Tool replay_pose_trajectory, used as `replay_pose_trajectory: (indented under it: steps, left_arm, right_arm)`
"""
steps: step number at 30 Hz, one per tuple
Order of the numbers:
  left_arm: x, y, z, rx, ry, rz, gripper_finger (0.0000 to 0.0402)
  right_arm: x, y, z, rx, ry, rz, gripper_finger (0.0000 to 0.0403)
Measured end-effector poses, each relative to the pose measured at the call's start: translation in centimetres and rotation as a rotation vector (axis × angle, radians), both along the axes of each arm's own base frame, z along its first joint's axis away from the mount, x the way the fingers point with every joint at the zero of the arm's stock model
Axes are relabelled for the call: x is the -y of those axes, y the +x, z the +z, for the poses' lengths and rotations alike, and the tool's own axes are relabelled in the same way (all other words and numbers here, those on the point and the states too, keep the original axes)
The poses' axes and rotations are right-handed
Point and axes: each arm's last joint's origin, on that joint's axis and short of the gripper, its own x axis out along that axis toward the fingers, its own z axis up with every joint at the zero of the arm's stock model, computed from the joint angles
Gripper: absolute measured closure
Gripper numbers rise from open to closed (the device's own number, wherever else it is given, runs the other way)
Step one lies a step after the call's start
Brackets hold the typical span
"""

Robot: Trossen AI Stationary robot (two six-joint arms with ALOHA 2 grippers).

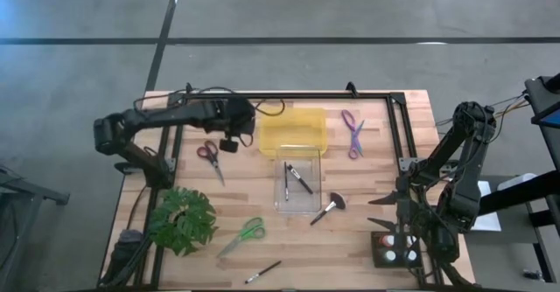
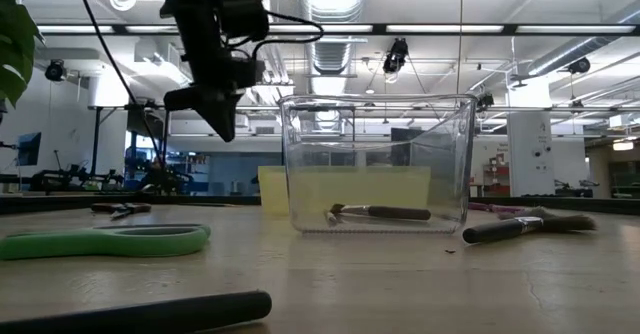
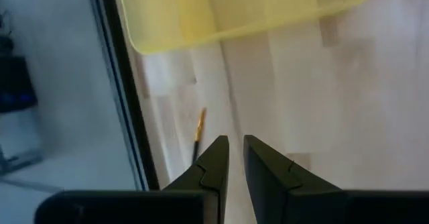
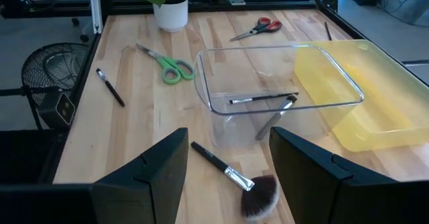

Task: Pick & Place Paint Supplies
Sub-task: Put the golden paint brush into the transparent bin

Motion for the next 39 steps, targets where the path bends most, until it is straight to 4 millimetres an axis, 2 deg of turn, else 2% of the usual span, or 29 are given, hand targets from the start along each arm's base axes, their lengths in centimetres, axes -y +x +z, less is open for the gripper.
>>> replay_pose_trajectory:
  steps: [5,8,12,18,22,27,33,39]
  left_arm:
    - [-2.7,-1.0,0.0,0.039,-0.105,-0.034,0.0346]
    - [-4.0,-1.0,-0.3,0.058,-0.093,-0.007,0.0346]
    - [-5.0,0.0,-0.6,0.094,-0.046,0.004,0.0346]
    - [-6.8,2.1,-0.9,0.051,-0.022,0.04,0.0334]
    - [-7.6,2.6,-2.4,-0.091,-0.076,-0.016,0.0309]
    - [-8.8,2.4,-3.9,-0.189,-0.114,-0.052,0.0303]
    - [-10.0,1.9,-4.9,-0.159,-0.213,-0.087,0.0303]
    - [-10.7,2.1,-6.3,-0.174,-0.225,-0.095,0.0303]
  right_arm:
    - [0.0,0.0,-0.2,-0.005,-0.008,0.003,0.0194]
    - [0.0,0.0,-0.2,-0.008,-0.022,0.009,0.0194]
    - [0.0,0.0,-0.2,-0.009,-0.028,0.012,0.0194]
    - [0.1,0.0,-0.3,-0.009,-0.009,0.002,0.0194]
    - [0.1,-0.1,-0.4,-0.016,0.016,-0.004,0.0194]
    - [0.1,-0.1,-0.8,-0.024,0.019,-0.008,0.0194]
    - [0.4,-0.2,-1.5,-0.033,0.001,-0.013,0.0194]
    - [0.4,-0.2,-1.7,-0.032,0.015,-0.024,0.0194]
